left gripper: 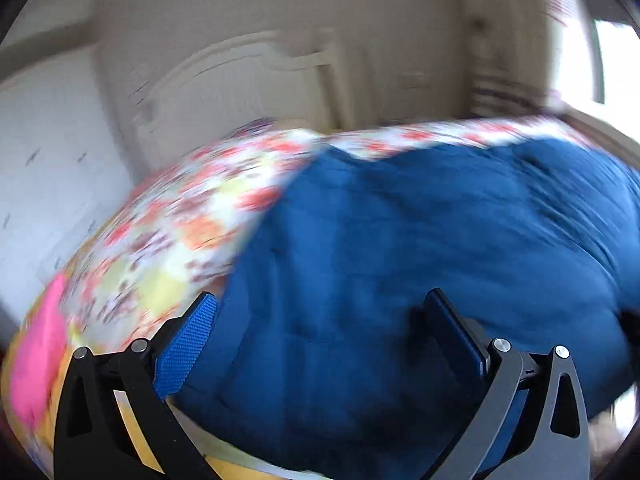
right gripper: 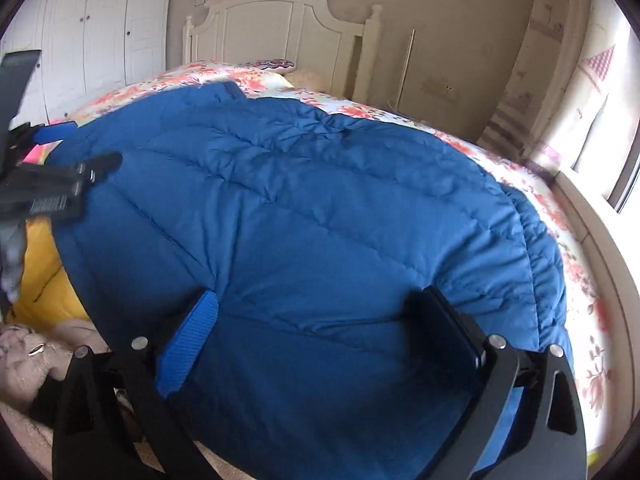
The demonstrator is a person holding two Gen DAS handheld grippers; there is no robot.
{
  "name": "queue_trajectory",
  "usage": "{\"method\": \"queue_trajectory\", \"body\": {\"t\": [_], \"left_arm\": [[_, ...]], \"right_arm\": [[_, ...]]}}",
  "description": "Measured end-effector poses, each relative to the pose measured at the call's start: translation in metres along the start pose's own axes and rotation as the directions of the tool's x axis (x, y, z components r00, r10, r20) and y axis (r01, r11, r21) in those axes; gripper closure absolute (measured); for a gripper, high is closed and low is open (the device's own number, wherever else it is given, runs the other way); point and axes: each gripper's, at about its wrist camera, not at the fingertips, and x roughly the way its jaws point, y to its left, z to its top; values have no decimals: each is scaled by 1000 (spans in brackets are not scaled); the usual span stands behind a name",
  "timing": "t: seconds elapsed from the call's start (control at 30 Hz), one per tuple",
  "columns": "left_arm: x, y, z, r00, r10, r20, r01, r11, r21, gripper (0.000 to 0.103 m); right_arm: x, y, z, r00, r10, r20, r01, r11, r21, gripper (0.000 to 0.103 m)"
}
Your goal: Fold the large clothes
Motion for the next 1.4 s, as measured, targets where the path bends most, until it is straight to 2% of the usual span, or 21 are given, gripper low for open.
{"method": "queue_trajectory", "body": {"t": [0.07, 0.1, 0.13, 0.17, 0.27, 0.3, 0.33, 0.37, 0.43, 0.57, 0.63, 0.73, 0.83, 0.87, 0.93, 1.0, 1.07, 1.1, 1.17, 1.23, 1.4], "left_arm": [[5, 44, 6, 997, 76, -16, -78, 984, -163, 4], [4, 60, 8, 996, 89, -14, -90, 973, -212, 4], [-1, 71, 10, 997, 80, 2, -77, 966, -247, 4], [-12, 78, 12, 998, 33, 48, -19, 965, -260, 4], [-36, 57, 16, 986, -122, 111, 139, 976, -169, 4], [-43, 38, 17, 970, -221, 103, 232, 967, -105, 4], [-46, 20, 18, 954, -286, 86, 291, 956, -49, 4], [-50, -4, 16, 941, -334, 64, 333, 943, 22, 4], [-50, -38, 13, 932, -361, 30, 356, 928, 112, 4], [-8, -82, -7, 949, -298, -101, 313, 922, 226, 4], [-3, -80, -18, 944, -327, -56, 331, 917, 222, 4], [0, -80, -21, 945, -320, -69, 327, 913, 243, 4], [4, -77, -22, 941, -329, -78, 338, 910, 239, 4], [3, -77, -21, 940, -331, -80, 340, 910, 237, 4], [0, -78, -20, 940, -332, -83, 342, 910, 234, 4], [-1, -80, -19, 938, -335, -85, 345, 910, 230, 4], [-3, -80, -19, 939, -334, -85, 345, 910, 229, 4], [-2, -80, -19, 938, -335, -85, 346, 910, 227, 4], [-2, -79, -19, 938, -337, -85, 348, 910, 228, 4], [-3, -80, -20, 938, -335, -86, 346, 910, 227, 4], [-3, -80, -20, 938, -335, -86, 346, 910, 228, 4]], "right_arm": [[0, -1, 2, 1000, 6, -14, -6, 1000, -6, 3], [2, -1, 4, 1000, 6, -15, -6, 1000, -5, 3], [2, -1, 3, 1000, 3, -12, -3, 1000, -4, 2], [3, -1, 4, 1000, 3, -10, -3, 1000, -3, 2], [2, -3, 6, 1000, 10, -21, -10, 1000, 5, 2], [0, -1, 7, 999, 14, -30, -13, 1000, 5, 4], [-6, -3, 11, 999, 23, -34, -22, 1000, 6, 6], [-10, -2, 16, 999, 25, -23, -25, 1000, 6, 7], [-28, -8, 25, 999, 14, 29, -14, 1000, 6, 7], [-39, -15, 21, 999, -24, 31, 25, 999, -37, 5], [-16, -26, 4, 997, -39, -66, 37, 999, -26, 3], [-14, -35, -17, 999, 10, 32, -10, 1000, 7, 2], [-16, -36, -10, 1000, 11, -1, -11, 1000, -7, 3], [-19, -38, -8, 1000, 1, -4, -1, 1000, -9, 3], [-33, -50, -7, 996, -83, 30, 82, 997, 11, 3], [-43, -64, -11, 993, -108, 49, 106, 993, 49, 3], [-43, -86, -27, 990, -142, 10, 140, 986, 95, 3], [-41, -93, -32, 990, -139, 1, 138, 984, 111, 3], [-41, -117, -51, 999, -54, 9, 50, 971, 235, 3], [-42, -136, -63, 1000, 16, 11, -19, 936, 351, 3], [-53, -157, -77, 1000, 11, 28, -22, 902, 431, 3]]}}
